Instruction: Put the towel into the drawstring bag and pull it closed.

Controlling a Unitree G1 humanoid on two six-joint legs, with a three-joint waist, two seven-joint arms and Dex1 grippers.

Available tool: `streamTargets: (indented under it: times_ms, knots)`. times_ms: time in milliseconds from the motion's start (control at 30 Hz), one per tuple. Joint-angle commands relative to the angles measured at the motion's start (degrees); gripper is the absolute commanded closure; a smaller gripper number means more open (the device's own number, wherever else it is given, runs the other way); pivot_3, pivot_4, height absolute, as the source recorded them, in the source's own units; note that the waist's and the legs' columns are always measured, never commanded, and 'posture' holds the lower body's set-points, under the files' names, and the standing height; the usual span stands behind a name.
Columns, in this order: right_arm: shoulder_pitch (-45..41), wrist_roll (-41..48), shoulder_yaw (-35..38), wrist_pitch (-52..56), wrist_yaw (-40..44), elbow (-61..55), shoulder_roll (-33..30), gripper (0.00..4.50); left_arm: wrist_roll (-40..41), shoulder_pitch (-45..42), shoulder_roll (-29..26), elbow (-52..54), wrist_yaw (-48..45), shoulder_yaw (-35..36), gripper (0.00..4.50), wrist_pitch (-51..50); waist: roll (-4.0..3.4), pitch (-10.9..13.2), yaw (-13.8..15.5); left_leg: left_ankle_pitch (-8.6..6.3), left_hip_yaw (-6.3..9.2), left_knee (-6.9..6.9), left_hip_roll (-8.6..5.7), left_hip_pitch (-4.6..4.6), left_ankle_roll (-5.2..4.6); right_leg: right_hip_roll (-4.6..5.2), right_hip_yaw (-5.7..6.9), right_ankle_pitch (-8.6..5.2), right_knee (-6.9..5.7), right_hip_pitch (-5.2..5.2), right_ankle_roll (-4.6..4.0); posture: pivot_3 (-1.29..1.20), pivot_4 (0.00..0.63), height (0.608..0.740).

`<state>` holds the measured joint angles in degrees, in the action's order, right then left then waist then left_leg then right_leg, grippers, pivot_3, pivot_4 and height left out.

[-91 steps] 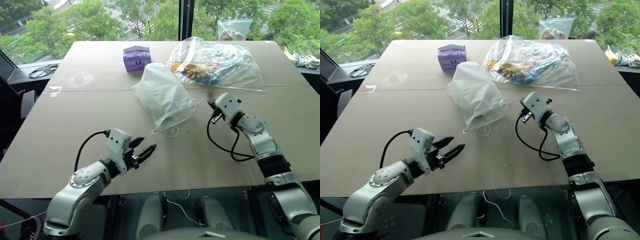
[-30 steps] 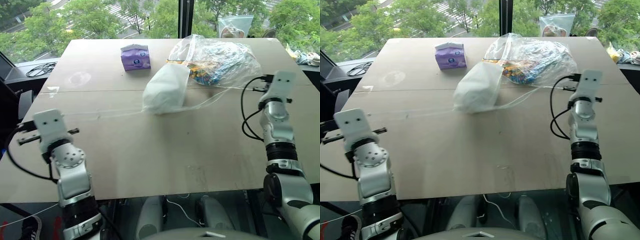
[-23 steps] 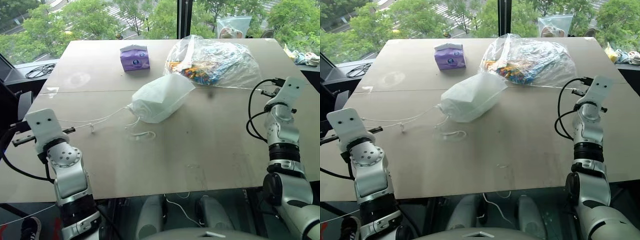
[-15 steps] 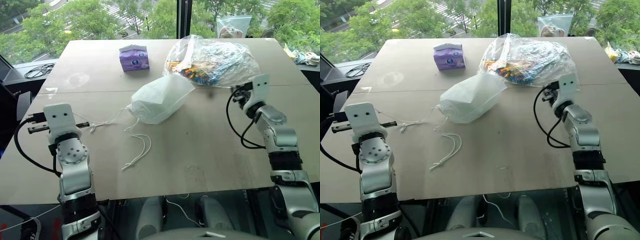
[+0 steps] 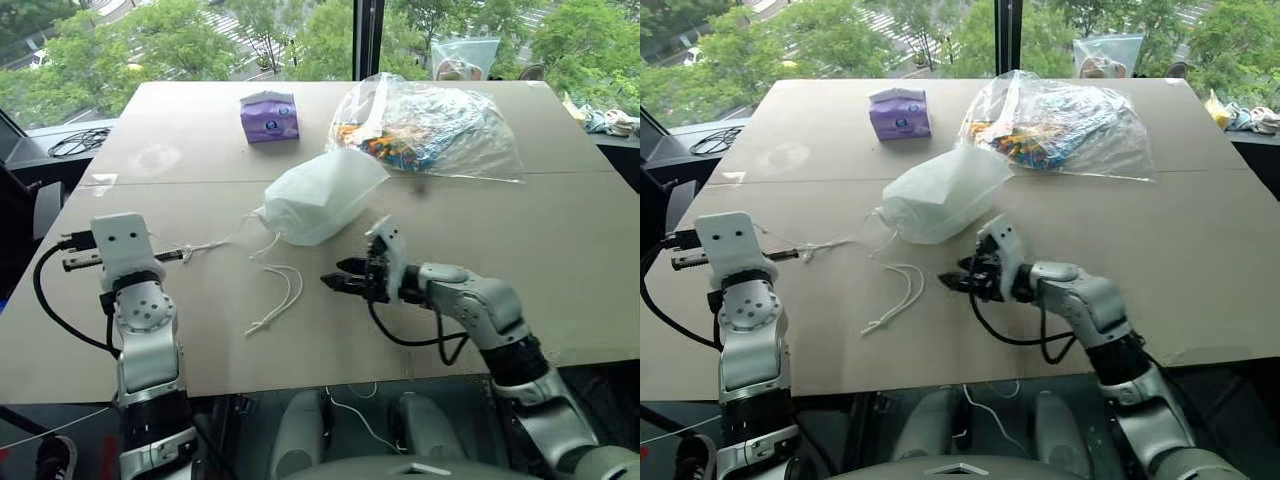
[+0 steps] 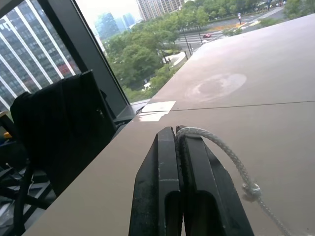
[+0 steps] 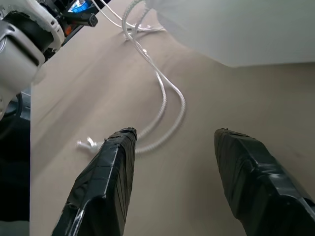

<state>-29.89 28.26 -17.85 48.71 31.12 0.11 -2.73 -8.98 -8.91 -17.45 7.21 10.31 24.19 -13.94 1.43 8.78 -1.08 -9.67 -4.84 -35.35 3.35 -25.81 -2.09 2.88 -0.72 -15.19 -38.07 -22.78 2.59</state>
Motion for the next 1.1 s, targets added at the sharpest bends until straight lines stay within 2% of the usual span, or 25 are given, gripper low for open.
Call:
streamTargets:
  times_ms: [33,333,533,733,867,967,1100]
  knots:
    - [-3.8,-1.7,0.0,-4.4,-0.6,4.4,5.5,1.81,0.2,0.8,-1.3,2.1,0.3,1.3,4.50,1.0,0.04,0.0,0.3,0.00,0.03,0.00,-0.02,-0.05,0.00,0.01,0.06,0.00,0.00,0.00,0.00,0.00,0.150,0.740]
    - [-8.7,-4.8,-0.1,-11.8,-2.7,15.2,17.1,1.81,0.3,3.1,-1.1,4.1,0.5,1.9,4.50,0.6,0.14,-0.1,0.0,-0.01,-0.01,0.05,-0.05,-0.18,0.03,0.16,0.19,0.00,0.08,-0.16,0.01,0.00,0.150,0.740]
    - [-9.4,-3.1,2.7,-15.6,-9.9,20.6,24.0,1.81,0.2,3.5,-1.0,4.2,0.7,1.7,4.50,0.7,0.14,-0.1,-0.1,0.01,0.07,0.19,-0.04,-0.17,0.08,0.21,0.23,0.00,0.00,-0.24,-0.01,0.00,0.150,0.740]
    - [-9.7,0.5,-0.8,-17.7,-4.9,18.4,22.9,1.81,0.7,3.4,-1.0,3.4,0.0,1.1,4.50,0.6,0.14,-0.1,-0.6,0.01,0.06,0.22,-0.05,-0.18,0.08,0.31,0.23,0.01,0.03,-0.24,-0.03,0.00,0.150,0.740]
    - [-9.8,-0.3,-3.3,-18.6,-3.0,17.2,20.8,1.81,4.8,2.7,0.1,1.2,-6.4,-2.7,4.50,-2.9,0.13,-0.1,-1.3,0.01,0.07,0.29,-0.04,-0.19,0.08,0.33,0.19,0.01,0.05,-0.28,-0.03,0.00,0.150,0.740]
    - [-10.8,-0.8,-1.9,-20.3,-3.8,18.0,19.4,1.81,6.7,1.6,0.8,-1.6,-11.7,-7.9,4.50,-6.6,0.13,-0.1,-1.3,0.01,0.09,0.31,-0.05,-0.21,0.08,0.33,0.21,0.01,0.06,-0.29,-0.04,0.00,0.150,0.740]
    - [-12.0,0.6,1.5,-20.6,-5.4,18.4,19.1,1.81,7.5,-1.0,1.3,-3.9,-13.6,-10.7,4.50,-8.9,0.12,-0.1,-1.1,0.01,0.12,0.31,-0.09,-0.23,0.08,0.41,0.25,0.01,0.05,-0.30,-0.03,0.00,0.150,0.740]
